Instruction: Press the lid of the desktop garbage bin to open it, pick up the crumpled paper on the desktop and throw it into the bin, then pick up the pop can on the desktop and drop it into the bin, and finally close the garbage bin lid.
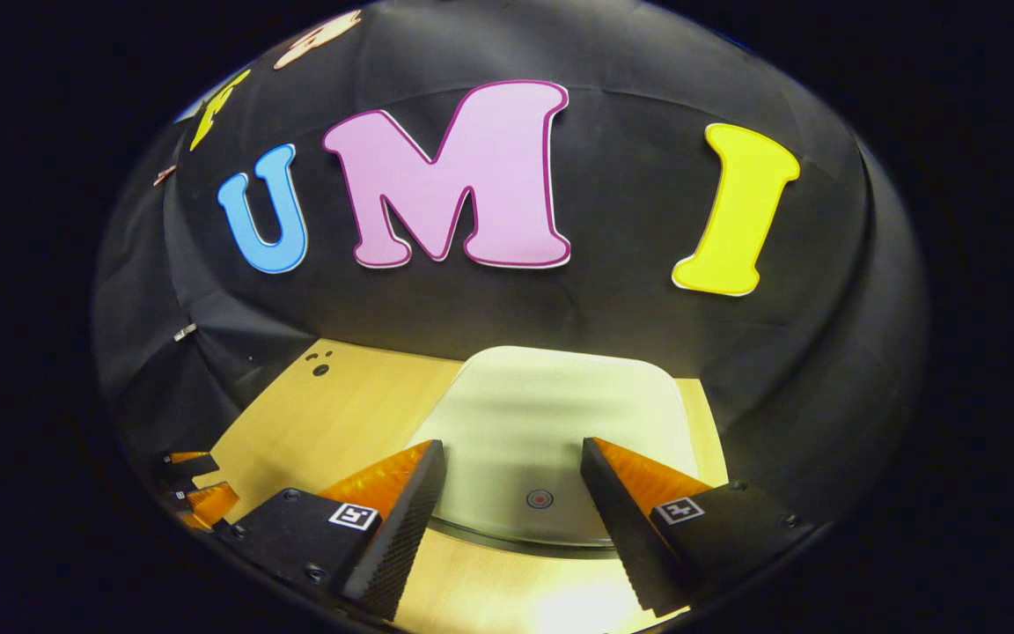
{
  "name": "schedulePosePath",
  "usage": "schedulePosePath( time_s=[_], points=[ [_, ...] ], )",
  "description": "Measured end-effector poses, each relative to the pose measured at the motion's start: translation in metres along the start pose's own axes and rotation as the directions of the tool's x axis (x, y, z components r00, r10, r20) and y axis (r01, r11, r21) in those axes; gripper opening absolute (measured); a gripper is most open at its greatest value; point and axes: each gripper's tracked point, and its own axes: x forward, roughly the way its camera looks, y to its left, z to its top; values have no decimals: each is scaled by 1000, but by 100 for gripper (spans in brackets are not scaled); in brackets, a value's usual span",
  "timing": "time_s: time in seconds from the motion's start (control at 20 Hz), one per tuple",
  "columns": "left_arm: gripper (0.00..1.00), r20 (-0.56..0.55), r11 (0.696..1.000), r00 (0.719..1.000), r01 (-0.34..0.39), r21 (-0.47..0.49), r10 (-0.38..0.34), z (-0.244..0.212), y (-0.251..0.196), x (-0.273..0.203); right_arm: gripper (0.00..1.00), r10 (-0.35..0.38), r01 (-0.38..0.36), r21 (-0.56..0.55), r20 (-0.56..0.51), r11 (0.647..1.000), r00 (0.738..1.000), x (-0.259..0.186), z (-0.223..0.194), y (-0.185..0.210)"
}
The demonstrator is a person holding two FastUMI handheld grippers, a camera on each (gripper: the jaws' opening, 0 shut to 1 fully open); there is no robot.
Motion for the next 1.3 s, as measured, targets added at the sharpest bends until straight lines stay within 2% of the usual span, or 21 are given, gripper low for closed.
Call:
schedulePosePath(
  time_s=[0.45, 0.8, 0.9, 0.95, 1.3],
  points=[
    [96, -6, 1000, 1000, -1, 1, 1, -1, 1, 0, 96, -5, 4, -12, -13, 1000, 1000, 6, -15, -4],
    [96, -8, 1000, 1000, 2, -7, -2, -2, -3, 4, 98, 30, -30, -24, -8, 999, 1000, 6, -24, -1],
    [96, -9, 1000, 1000, 5, -9, -5, -2, -4, 4, 93, 43, -43, -29, -1, 999, 999, 10, -23, 0],
    [96, -9, 1000, 1000, 6, -11, -6, -2, -6, 4, 98, 49, -49, -21, 16, 999, 999, 7, -22, 0],
    [96, -9, 1000, 1000, 6, -5, -6, -2, -8, 1, 96, 73, -72, -17, 102, 997, 992, -2, -4, 9]
  ],
)
